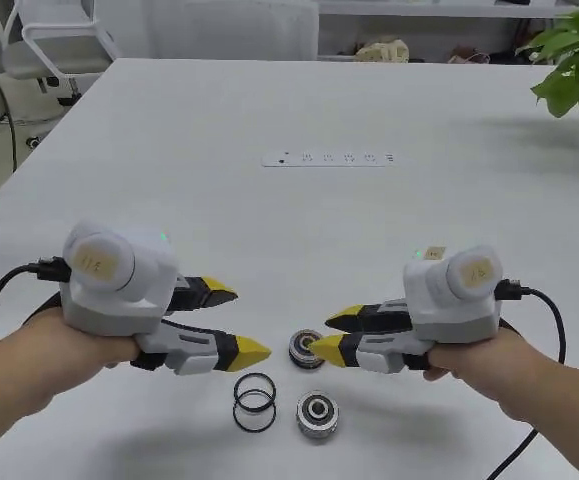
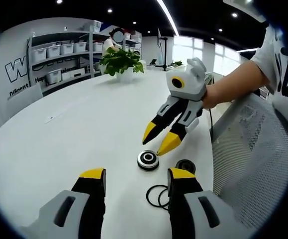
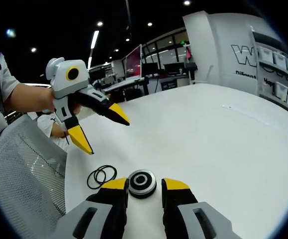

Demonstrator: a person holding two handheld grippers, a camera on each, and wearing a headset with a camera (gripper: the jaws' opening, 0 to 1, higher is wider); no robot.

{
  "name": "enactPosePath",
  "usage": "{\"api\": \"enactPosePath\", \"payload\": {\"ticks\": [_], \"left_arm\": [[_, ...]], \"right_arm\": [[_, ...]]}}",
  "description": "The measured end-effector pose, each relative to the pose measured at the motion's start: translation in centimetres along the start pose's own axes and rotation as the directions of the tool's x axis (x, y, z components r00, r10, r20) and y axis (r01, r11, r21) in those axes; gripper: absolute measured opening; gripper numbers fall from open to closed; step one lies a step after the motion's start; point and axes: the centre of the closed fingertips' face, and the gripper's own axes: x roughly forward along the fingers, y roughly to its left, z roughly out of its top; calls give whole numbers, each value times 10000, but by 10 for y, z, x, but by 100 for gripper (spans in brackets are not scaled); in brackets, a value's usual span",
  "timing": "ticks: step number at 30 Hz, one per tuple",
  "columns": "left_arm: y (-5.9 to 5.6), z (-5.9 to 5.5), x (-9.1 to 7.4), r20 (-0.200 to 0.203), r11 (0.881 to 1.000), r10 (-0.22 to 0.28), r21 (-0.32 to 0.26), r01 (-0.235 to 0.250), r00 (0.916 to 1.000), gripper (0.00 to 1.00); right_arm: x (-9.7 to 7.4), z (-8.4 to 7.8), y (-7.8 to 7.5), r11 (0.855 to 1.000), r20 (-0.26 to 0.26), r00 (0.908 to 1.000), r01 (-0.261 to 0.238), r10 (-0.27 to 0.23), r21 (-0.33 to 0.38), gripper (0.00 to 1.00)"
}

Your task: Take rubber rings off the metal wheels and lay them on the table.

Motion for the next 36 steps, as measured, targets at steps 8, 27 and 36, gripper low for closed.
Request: {"api": "enactPosePath", "payload": {"ticks": [8, 27, 36], "left_arm": [[-1, -3, 8, -135, 9999, -163, 29, 163, 9998, 46], [-12, -2, 28, -319, 9983, -575, 99, 578, 9978, 40], [-18, -3, 36, -401, 9971, -746, 108, 751, 9964, 37]], "right_arm": [[0, -8, 0, 9996, -305, 9995, -61, 53, -268, 24], [4, -22, 4, 9951, -920, 9956, -287, 200, -947, 20], [6, -27, 5, 9934, -1113, 9935, -342, 220, -1090, 18]]}}
